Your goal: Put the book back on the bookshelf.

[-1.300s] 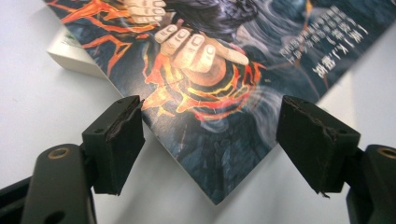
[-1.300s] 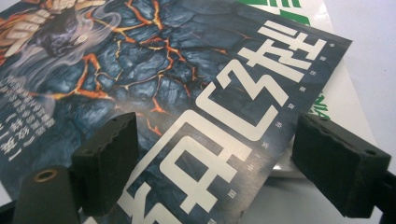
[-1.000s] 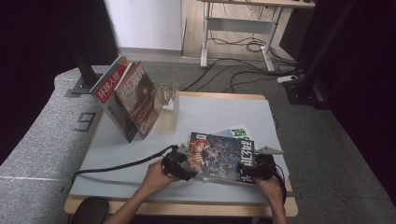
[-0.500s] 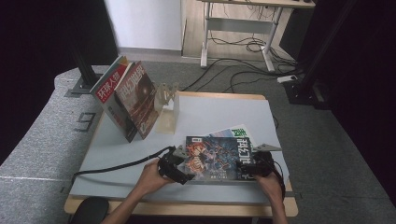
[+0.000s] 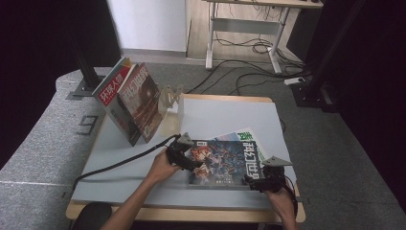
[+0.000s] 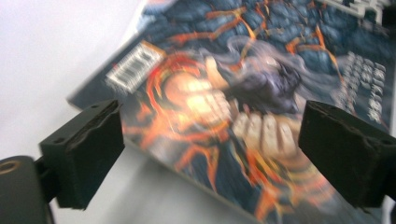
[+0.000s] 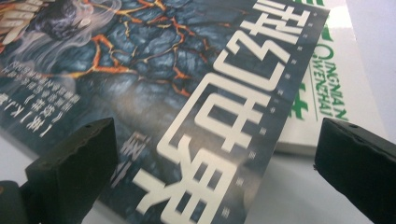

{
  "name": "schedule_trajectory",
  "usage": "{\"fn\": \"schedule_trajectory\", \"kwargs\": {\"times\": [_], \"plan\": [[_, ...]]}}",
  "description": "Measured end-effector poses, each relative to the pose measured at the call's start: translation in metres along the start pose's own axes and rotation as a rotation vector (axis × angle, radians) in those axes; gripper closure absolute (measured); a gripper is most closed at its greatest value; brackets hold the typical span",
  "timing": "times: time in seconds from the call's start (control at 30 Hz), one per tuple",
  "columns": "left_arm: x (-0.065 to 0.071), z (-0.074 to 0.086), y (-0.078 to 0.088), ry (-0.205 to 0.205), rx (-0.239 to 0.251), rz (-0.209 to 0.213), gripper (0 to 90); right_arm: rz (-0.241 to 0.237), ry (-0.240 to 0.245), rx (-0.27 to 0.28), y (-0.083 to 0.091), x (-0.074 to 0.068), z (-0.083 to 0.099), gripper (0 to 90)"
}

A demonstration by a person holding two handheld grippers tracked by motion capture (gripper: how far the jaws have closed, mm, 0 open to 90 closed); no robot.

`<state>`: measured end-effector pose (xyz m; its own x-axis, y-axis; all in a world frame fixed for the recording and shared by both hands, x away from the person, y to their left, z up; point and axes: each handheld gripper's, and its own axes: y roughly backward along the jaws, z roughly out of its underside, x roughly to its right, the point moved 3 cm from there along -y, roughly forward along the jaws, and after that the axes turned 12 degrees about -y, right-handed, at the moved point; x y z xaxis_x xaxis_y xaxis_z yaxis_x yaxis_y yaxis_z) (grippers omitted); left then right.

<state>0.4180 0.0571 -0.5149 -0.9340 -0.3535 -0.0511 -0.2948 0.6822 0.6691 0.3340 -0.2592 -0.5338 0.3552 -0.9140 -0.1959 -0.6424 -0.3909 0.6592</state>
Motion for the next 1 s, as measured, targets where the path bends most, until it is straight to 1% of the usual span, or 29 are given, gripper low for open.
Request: {"fn": "schedule_trajectory", "kwargs": {"times": [0.03, 0.07, 0.1, 0.13, 0.17, 0.2, 0.23, 0.27, 0.3, 0.33, 0.37, 0.4, 0.5, 0.53, 0.63, 0.7, 0.77, 0.8, 1.0], "plan": [[0.0, 0.0, 0.0, 0.0, 0.0, 0.0, 5.6, 0.0, 0.0, 0.0, 0.0, 0.0, 0.0, 0.0], [-0.005, -0.001, -0.001, 0.018, 0.009, 0.01, 5.6, 0.001, 0.002, -0.002, 0.001, 0.0, 0.001, 0.0], [-0.008, -0.001, -0.003, 0.026, 0.015, 0.008, 4.2, 0.002, 0.004, -0.002, 0.002, -0.001, 0.003, 0.0], [-0.015, -0.002, -0.005, 0.035, 0.018, 0.002, 3.3, 0.003, 0.004, -0.003, 0.003, -0.001, 0.005, 0.0], [-0.015, -0.002, -0.005, 0.035, 0.018, 0.002, 2.5, 0.003, 0.004, -0.003, 0.003, -0.001, 0.005, 0.0], [-0.021, -0.003, -0.009, 0.023, -0.008, -0.009, 0.8, 0.005, 0.006, -0.005, 0.004, -0.002, 0.007, 0.0], [-0.021, -0.003, -0.009, 0.023, -0.008, -0.009, 0.0, 0.005, 0.006, -0.005, 0.004, -0.002, 0.007, 0.0], [-0.022, -0.006, -0.014, -0.022, -0.046, -0.027, 0.0, 0.005, 0.01, -0.007, 0.004, -0.002, 0.009, 0.0], [-0.022, -0.006, -0.014, -0.022, -0.046, -0.027, 0.0, 0.005, 0.01, -0.007, 0.004, -0.002, 0.009, 0.0], [-0.024, -0.01, -0.017, -0.033, -0.043, -0.034, 0.0, 0.004, 0.008, -0.007, 0.004, -0.003, 0.011, 0.0], [-0.024, -0.01, -0.017, -0.033, -0.043, -0.034, 0.0, 0.004, 0.008, -0.007, 0.004, -0.003, 0.011, 0.0], [-0.026, -0.013, -0.021, -0.037, -0.05, -0.027, 0.0, 0.004, 0.011, -0.006, 0.005, -0.003, 0.012, 0.0], [-0.029, -0.014, -0.026, -0.029, -0.046, -0.019, 0.0, 0.001, 0.011, -0.007, 0.006, -0.004, 0.014, 0.0], [-0.033, -0.014, -0.03, 0.001, -0.034, -0.007, 0.0, 0.002, 0.011, -0.012, 0.006, -0.004, 0.016, 0.0], [-0.038, -0.011, -0.035, 0.0, -0.051, -0.008, 0.0, -0.001, 0.011, -0.018, 0.005, -0.003, 0.018, 0.0], [-0.039, -0.009, -0.038, 0.008, -0.057, -0.007, 0.0, 0.0, 0.02, -0.024, 0.004, -0.003, 0.02, 0.0], [-0.038, -0.007, -0.04, 0.004, -0.072, -0.001, 0.0, 0.007, 0.033, -0.034, 0.003, -0.004, 0.021, 0.0], [-0.037, -0.006, -0.04, 0.006, -0.073, -0.005, 0.0, 0.009, 0.039, -0.039, 0.002, -0.004, 0.021, 0.0], [-0.035, -0.006, -0.039, 0.024, -0.089, -0.014, 0.0, 0.031, 0.062, -0.047, 0.001, -0.005, 0.022, 0.0]]}}
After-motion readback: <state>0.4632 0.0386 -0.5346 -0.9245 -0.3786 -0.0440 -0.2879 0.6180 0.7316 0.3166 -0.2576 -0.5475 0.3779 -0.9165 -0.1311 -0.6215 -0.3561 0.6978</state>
